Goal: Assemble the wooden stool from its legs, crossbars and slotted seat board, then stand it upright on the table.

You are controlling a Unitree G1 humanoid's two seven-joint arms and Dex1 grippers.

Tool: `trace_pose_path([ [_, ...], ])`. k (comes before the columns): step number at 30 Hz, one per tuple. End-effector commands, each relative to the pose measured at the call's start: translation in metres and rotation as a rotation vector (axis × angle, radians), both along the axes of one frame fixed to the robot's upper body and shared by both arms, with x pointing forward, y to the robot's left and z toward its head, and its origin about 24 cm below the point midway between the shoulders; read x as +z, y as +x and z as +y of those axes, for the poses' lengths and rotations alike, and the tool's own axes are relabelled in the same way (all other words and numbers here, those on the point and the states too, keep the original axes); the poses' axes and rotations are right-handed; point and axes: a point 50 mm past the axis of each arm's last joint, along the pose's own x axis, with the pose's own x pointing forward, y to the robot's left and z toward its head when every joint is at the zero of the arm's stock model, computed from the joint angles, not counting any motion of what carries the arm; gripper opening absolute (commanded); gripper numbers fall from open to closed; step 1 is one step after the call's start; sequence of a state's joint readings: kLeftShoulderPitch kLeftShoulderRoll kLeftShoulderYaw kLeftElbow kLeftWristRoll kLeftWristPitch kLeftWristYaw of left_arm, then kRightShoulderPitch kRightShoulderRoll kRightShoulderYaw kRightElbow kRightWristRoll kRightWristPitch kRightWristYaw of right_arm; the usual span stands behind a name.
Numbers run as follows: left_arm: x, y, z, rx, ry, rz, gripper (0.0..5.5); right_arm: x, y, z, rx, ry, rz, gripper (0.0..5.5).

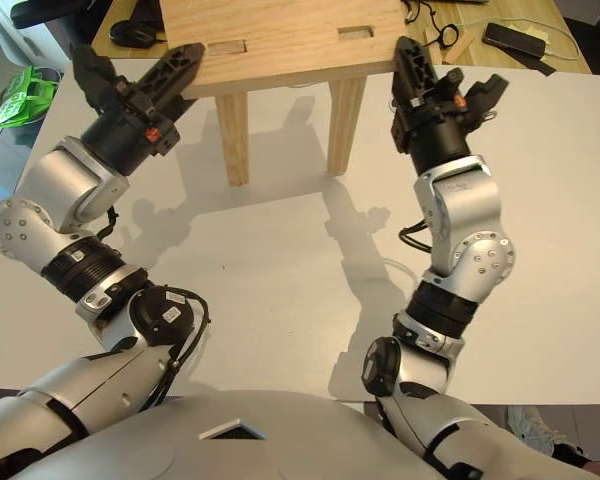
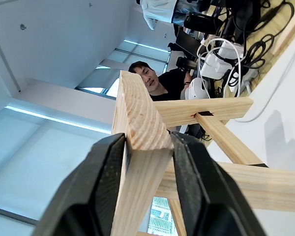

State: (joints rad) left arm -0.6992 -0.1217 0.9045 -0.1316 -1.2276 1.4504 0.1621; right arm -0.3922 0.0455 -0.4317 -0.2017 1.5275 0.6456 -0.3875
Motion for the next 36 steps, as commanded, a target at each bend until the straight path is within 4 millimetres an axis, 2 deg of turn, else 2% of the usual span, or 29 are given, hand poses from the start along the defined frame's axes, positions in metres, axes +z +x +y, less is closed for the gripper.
trace_pose_path([
  [1,0.03,0.015,-0.047,0.146,-0.014,0.137,1.37,0.06,0.0,0.045,0.024,0.006,-0.168,1.48],
  [7,-0.009,0.019,-0.049,0.317,-0.013,0.357,1.4,0.067,0.011,0.055,-0.1,0.026,-0.08,1.47],
  [9,-0.032,0.014,-0.051,0.352,0.015,0.442,1.4,0.06,0.016,0.057,-0.136,-0.018,-0.035,1.47],
  [12,-0.07,0.006,-0.055,0.401,0.149,0.614,1.4,0.047,0.024,0.054,-0.195,-0.101,0.05,1.47],
  [14,-0.085,0.006,-0.053,0.464,0.215,0.694,1.4,0.047,0.029,0.054,-0.22,-0.123,0.068,1.47],
  [17,-0.091,0.012,-0.049,0.544,0.283,0.729,1.44,0.048,0.04,0.054,-0.269,-0.186,0.114,1.45],
  [21,-0.104,0.016,-0.045,0.591,0.372,0.79,1.44,0.028,0.047,0.056,-0.304,-0.264,0.235,1.43],
  [23,-0.1,0.017,-0.051,0.565,0.351,0.738,1.44,0.023,0.046,0.06,-0.28,-0.275,0.227,1.42],
  [25,-0.088,0.02,-0.056,0.54,0.317,0.631,1.44,0.029,0.043,0.065,-0.251,-0.252,0.164,1.42],
  [27,-0.07,0.023,-0.058,0.519,0.309,0.481,2.15,0.038,0.041,0.065,-0.244,-0.225,0.089,2.05],
  [30,-0.054,0.024,-0.059,0.508,0.341,0.336,2.62,0.044,0.037,0.064,-0.241,-0.196,0.019,2.57],
  [35,-0.046,0.022,-0.063,0.487,0.382,0.233,3.5,0.042,0.034,0.065,-0.232,-0.198,-0.008,3.54],
  [36,-0.046,0.022,-0.063,0.486,0.384,0.229,3.71,0.039,0.035,0.064,-0.235,-0.204,0.01,3.57],
])
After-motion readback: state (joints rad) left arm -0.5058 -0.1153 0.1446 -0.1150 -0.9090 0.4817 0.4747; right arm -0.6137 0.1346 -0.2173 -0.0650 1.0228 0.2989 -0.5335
